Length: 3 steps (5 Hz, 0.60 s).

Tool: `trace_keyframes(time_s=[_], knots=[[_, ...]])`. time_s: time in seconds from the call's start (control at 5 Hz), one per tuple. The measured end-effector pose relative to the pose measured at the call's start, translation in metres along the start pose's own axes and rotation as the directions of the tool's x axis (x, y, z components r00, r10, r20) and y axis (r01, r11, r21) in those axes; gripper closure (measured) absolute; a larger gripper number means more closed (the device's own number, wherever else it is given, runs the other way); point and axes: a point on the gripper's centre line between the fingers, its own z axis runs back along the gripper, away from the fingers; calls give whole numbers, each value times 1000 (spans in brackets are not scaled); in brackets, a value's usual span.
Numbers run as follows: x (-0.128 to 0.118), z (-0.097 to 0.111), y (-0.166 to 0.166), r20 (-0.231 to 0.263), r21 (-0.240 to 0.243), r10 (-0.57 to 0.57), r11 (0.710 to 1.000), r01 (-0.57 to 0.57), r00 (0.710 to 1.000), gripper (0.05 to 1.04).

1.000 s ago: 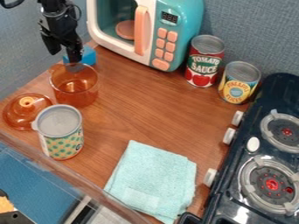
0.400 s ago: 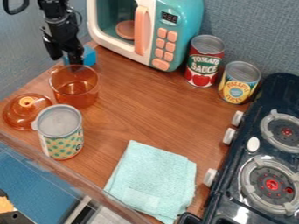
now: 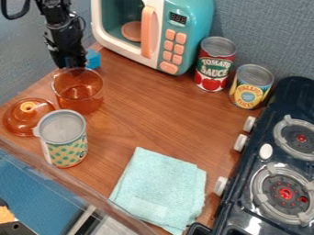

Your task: Move the blue object to middle of the table

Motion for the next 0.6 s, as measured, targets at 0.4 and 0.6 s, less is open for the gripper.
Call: trace_keyframes(time_s=[0.4,0.6], knots=[[1,17,-6,49,-7,-45,999,45,998,476],[10,58,-18,140,-5,-116,993,118,983,476]])
